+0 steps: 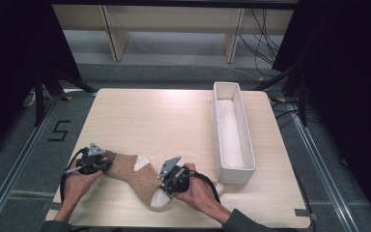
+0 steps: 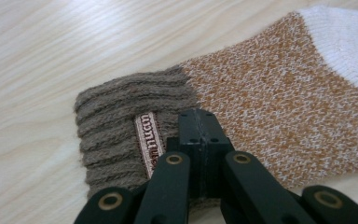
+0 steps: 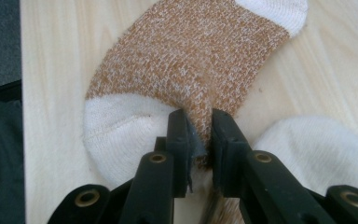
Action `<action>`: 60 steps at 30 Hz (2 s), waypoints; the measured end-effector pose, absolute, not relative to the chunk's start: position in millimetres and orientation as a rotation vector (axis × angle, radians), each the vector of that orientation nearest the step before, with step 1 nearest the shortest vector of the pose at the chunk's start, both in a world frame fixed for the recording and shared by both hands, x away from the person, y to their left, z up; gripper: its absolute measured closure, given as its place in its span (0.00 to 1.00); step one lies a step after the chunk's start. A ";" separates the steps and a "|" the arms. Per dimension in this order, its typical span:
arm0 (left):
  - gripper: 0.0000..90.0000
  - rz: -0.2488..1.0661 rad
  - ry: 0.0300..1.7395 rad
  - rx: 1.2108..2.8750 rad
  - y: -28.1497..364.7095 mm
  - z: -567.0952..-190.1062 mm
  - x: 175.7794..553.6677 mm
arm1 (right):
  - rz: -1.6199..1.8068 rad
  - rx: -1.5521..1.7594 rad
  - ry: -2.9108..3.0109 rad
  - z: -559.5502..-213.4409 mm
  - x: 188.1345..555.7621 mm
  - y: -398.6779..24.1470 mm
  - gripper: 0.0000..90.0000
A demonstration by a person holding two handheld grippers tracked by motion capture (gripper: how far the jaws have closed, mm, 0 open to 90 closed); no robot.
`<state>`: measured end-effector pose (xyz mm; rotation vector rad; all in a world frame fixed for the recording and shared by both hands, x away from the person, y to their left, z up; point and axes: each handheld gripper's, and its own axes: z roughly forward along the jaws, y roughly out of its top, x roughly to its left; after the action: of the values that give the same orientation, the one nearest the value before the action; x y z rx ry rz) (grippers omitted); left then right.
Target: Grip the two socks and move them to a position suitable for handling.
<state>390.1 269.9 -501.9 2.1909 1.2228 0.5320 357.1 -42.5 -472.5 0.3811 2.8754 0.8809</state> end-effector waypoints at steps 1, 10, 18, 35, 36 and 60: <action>0.99 0.543 1.227 2.191 270.4 -502.2 391.4 | 0.877 0.381 2.872 -472.1 360.0 -40.1 0.87; 0.98 0.579 1.197 2.144 264.6 -491.0 386.9 | 0.971 0.505 2.839 -457.9 362.6 -44.3 0.78; 0.97 0.499 1.099 2.234 225.5 -500.7 394.6 | 0.903 0.372 2.877 -470.1 357.7 -28.6 0.89; 0.97 0.487 1.102 2.238 227.2 -503.4 386.0 | 0.808 0.345 2.975 -489.4 345.4 -27.0 0.85; 0.97 0.475 1.092 2.241 225.4 -503.3 383.4 | 0.809 0.336 2.964 -489.1 343.4 -29.4 0.85; 0.72 0.376 0.996 2.138 204.1 -481.4 362.7 | 0.922 0.612 2.768 -450.7 358.6 -84.3 0.65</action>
<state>362.7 204.1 -481.4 2.1381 0.9957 0.3764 358.6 -84.3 -450.7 0.6124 2.7682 0.9220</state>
